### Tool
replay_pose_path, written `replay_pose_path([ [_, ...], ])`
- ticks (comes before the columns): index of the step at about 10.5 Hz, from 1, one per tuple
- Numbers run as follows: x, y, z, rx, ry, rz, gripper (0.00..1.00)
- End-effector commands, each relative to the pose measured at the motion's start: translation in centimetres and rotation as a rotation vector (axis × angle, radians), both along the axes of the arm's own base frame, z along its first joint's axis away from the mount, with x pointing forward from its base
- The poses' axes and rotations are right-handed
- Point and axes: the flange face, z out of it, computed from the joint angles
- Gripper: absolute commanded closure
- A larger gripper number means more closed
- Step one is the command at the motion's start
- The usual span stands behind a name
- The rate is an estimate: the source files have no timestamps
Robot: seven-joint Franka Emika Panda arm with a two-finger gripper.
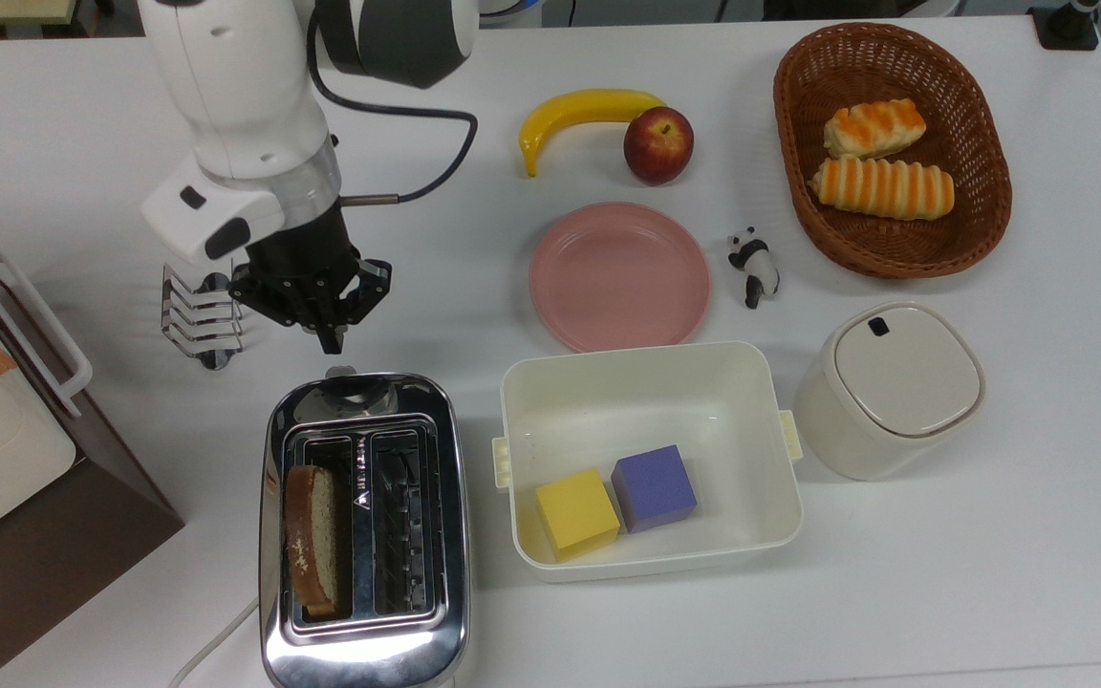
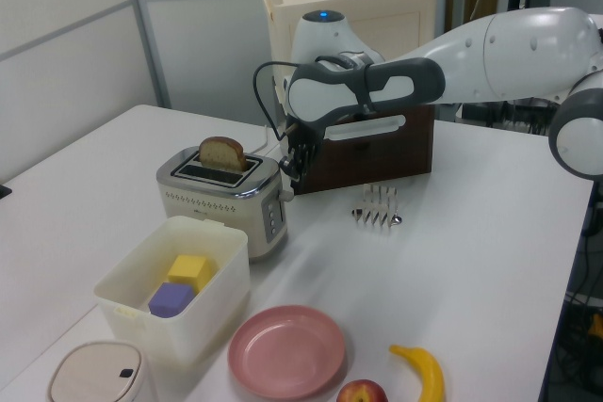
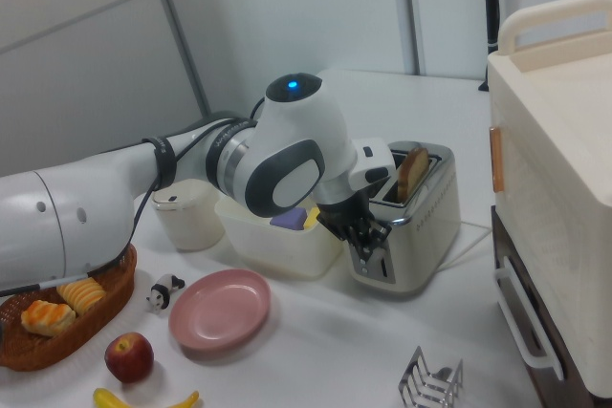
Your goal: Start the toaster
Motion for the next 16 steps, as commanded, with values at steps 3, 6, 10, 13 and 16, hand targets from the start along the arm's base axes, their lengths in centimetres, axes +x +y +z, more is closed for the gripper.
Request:
replay_pose_path([
  [3, 0.4, 0.7, -1.3, -0.005, 0.005, -0.008, 1.00],
  [6, 1.0, 0.7, -0.9, -0.007, -0.053, -0.015, 1.00],
  [10, 1.2, 0.6, -2.2, -0.019, -0.035, -0.010, 1.00],
  [13, 1.2, 0.6, -2.8, -0.024, -0.025, -0.002, 1.00],
  [16, 1.4, 0.6, -5.1, -0.033, 0.009, 0.001, 1.00],
])
